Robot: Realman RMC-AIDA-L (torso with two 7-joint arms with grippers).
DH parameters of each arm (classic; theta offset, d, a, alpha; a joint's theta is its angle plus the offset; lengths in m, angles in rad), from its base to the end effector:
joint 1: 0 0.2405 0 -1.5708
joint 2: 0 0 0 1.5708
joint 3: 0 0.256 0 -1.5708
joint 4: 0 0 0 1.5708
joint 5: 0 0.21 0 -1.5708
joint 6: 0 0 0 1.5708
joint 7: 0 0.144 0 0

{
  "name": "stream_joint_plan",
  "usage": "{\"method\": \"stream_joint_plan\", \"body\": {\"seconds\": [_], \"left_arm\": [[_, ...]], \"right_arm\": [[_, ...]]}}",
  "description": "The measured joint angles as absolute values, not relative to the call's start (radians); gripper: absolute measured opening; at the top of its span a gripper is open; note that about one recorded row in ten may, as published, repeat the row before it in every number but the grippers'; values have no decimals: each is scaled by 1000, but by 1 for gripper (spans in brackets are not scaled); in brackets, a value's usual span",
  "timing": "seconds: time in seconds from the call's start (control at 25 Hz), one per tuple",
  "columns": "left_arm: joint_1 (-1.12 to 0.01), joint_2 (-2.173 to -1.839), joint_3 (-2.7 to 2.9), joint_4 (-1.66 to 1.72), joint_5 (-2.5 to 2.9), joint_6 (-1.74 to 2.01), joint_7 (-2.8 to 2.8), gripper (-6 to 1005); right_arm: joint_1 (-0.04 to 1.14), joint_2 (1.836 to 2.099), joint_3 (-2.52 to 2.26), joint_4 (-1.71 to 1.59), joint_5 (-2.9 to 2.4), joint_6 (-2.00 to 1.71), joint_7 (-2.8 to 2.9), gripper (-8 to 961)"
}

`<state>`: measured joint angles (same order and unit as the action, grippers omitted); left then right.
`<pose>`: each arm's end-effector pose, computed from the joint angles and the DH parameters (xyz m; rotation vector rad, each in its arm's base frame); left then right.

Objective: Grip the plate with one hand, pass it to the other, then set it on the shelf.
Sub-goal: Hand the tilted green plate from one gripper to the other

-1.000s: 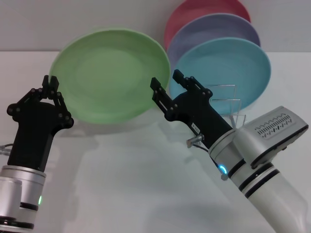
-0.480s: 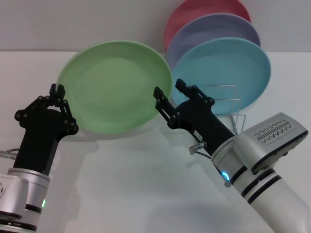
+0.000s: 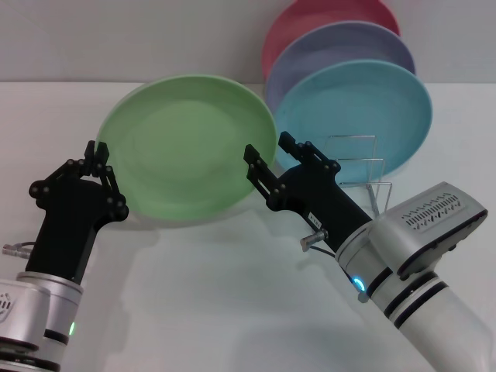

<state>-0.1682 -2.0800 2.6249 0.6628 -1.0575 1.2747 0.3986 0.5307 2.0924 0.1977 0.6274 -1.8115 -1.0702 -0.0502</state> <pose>-0.2623 0.2548 -0.0673 -1.6103 -0.3503 -0.7197 0.1986 0.2989 -0.1300 -1.9821 0.6300 0.9477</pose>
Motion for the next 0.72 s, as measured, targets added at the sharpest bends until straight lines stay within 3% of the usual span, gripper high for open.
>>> {"method": "stream_joint_plan", "body": {"seconds": [0.72], "left_arm": [[-164, -2080, 2633, 672, -1085, 1275, 442, 36]], "right_arm": [[541, 2092, 208, 627, -1810, -1032, -54, 596]]}}
